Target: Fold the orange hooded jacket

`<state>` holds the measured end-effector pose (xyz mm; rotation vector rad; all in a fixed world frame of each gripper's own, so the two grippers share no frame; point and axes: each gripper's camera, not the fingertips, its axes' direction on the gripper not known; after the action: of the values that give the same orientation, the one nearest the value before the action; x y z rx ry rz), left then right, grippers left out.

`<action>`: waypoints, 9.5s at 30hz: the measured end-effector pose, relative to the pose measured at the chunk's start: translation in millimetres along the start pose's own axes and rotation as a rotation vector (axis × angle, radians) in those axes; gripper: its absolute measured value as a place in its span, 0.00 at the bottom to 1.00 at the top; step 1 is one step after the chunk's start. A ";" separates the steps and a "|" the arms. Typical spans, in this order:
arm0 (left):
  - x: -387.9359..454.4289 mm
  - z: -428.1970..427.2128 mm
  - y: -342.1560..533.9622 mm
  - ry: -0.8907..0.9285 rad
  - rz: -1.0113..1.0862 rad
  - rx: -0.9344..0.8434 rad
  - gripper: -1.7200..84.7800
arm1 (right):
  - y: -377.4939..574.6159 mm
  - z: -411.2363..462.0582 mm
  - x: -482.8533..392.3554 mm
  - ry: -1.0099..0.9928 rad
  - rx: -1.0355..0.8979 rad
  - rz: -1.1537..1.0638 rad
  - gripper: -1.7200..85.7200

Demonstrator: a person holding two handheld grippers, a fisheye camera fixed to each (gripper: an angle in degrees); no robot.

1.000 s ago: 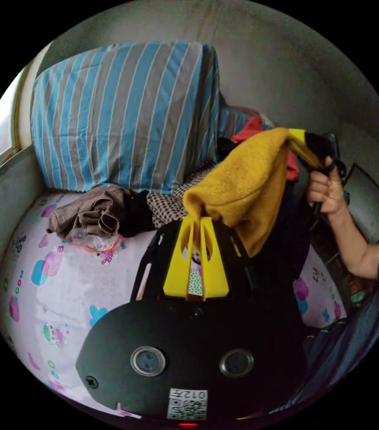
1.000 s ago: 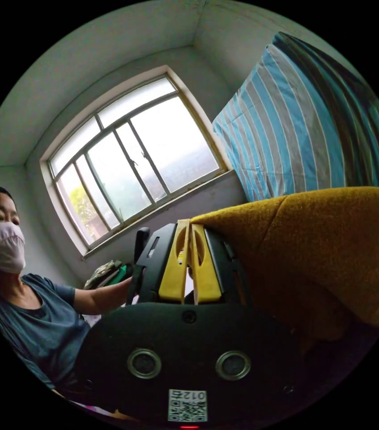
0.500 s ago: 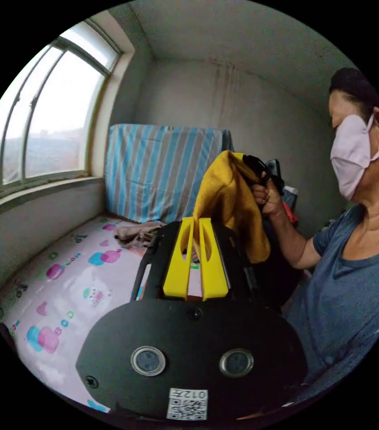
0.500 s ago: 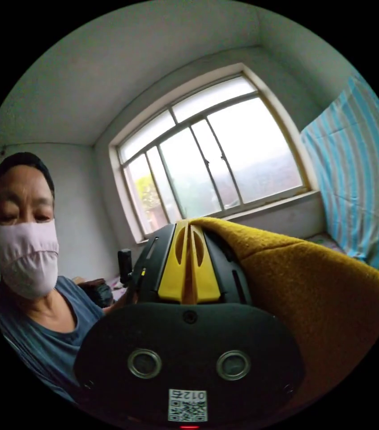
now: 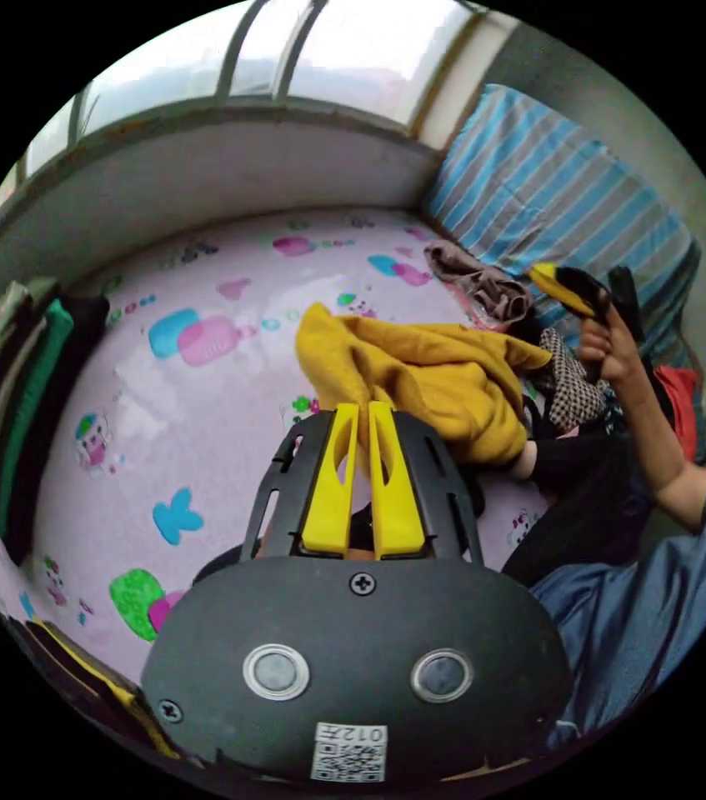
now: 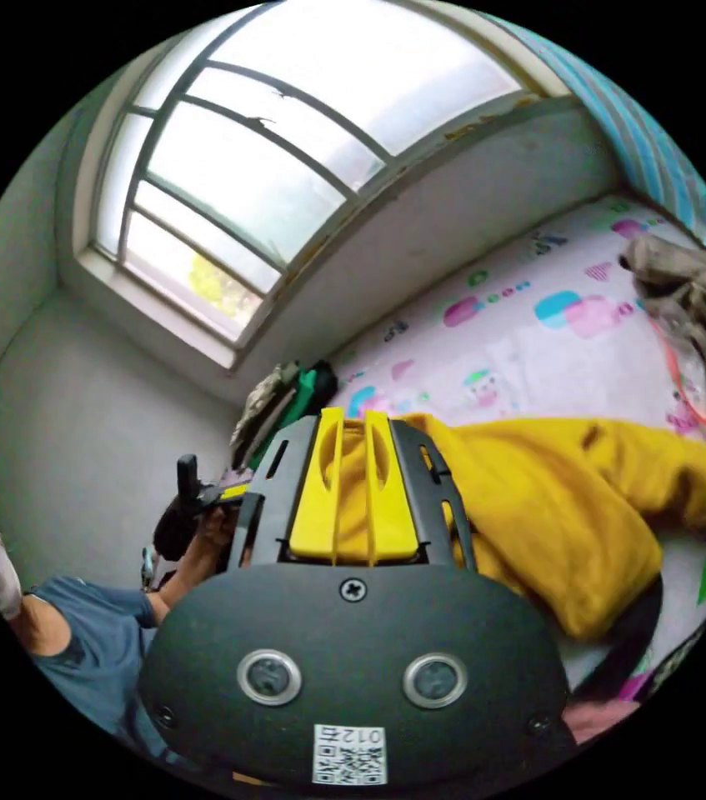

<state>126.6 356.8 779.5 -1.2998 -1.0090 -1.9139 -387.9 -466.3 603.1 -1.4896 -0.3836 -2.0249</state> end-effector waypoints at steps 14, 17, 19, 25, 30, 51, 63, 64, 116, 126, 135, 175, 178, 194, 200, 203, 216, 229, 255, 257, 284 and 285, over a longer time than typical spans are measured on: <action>-13.4 6.4 18.9 0.081 0.037 0.059 0.03 | -29.5 164.1 -29.1 -0.024 -0.372 0.065 0.10; -11.1 3.3 25.5 0.081 0.045 0.075 0.04 | -85.6 177.2 -69.7 0.068 -0.311 -0.071 0.09; -10.0 0.0 29.6 0.098 0.060 0.089 0.04 | -151.3 162.0 -94.3 0.056 -0.155 -0.078 0.09; -13.4 -4.7 49.7 0.107 0.045 0.122 0.04 | -298.4 150.6 -146.7 0.224 -0.009 -0.134 0.14; -22.6 3.8 68.0 0.146 0.010 0.117 0.04 | -284.5 157.2 -168.5 0.522 -0.067 -0.318 0.12; -31.4 19.3 145.1 0.068 -0.061 0.048 0.04 | -169.2 241.2 -187.0 0.796 -0.602 -0.257 0.03; 0.0 -88.7 160.5 -0.123 0.016 0.338 0.03 | -217.2 10.3 -502.4 1.107 0.008 -0.528 0.01; 6.3 -108.9 163.7 -0.122 0.023 0.388 0.03 | -212.0 -24.9 -537.2 1.113 0.095 -0.535 0.01; -88.1 7.6 -81.6 0.004 -0.013 -0.155 0.08 | -254.0 224.3 -177.7 0.355 -0.423 -0.028 0.12; -70.5 79.5 -168.1 0.109 -0.225 -0.163 0.12 | -308.6 329.4 -103.3 0.161 -0.562 0.176 0.20; -75.6 115.9 -237.9 0.123 -0.275 -0.239 0.05 | -364.1 400.4 -65.0 0.101 -0.620 0.175 0.07; 49.9 92.1 -285.8 -0.283 0.326 -0.530 0.06 | -404.9 475.2 -87.7 0.745 -0.709 -0.239 0.07; 43.3 90.5 -292.4 -0.234 0.312 -0.606 0.04 | -421.0 483.0 -80.7 0.702 -0.889 -0.223 0.05; -10.8 11.0 -295.4 -0.035 0.224 -0.567 0.03 | -464.0 427.8 -55.3 0.744 -1.045 -0.106 0.09; 46.1 26.7 -330.4 -0.017 0.291 -0.304 0.03 | -528.1 414.7 -106.2 0.682 -0.643 -0.261 0.09; 82.3 73.7 -335.6 0.001 0.349 -0.337 0.02 | -548.3 445.1 -108.4 0.552 -0.517 -0.297 0.09; 101.8 143.9 -319.0 0.057 0.286 -0.404 0.02 | -575.2 520.3 37.1 0.067 -0.200 0.606 0.13; 81.8 148.0 -316.5 0.134 0.112 -0.441 0.02 | -713.9 556.7 71.8 0.253 -0.164 0.306 0.08; 33.8 107.2 -306.4 -0.252 0.032 -0.361 0.03 | -464.4 508.3 -88.9 0.478 -0.814 -0.249 0.07; 31.8 113.4 -296.3 -0.368 0.050 -0.411 0.03 | -449.6 510.3 -86.5 0.542 -0.854 -0.213 0.04; -19.4 113.2 -274.6 -0.243 -0.051 -0.527 0.03 | -359.7 417.4 -108.3 0.756 -0.575 -0.006 0.01; -23.0 112.8 -274.1 -0.229 -0.063 -0.530 0.03 | -358.8 421.3 -105.8 0.762 -0.604 0.004 0.01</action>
<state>-34.7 598.0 714.6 -1.8328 -0.6678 -2.2082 -262.7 77.1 683.5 -0.8669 0.5809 -2.6368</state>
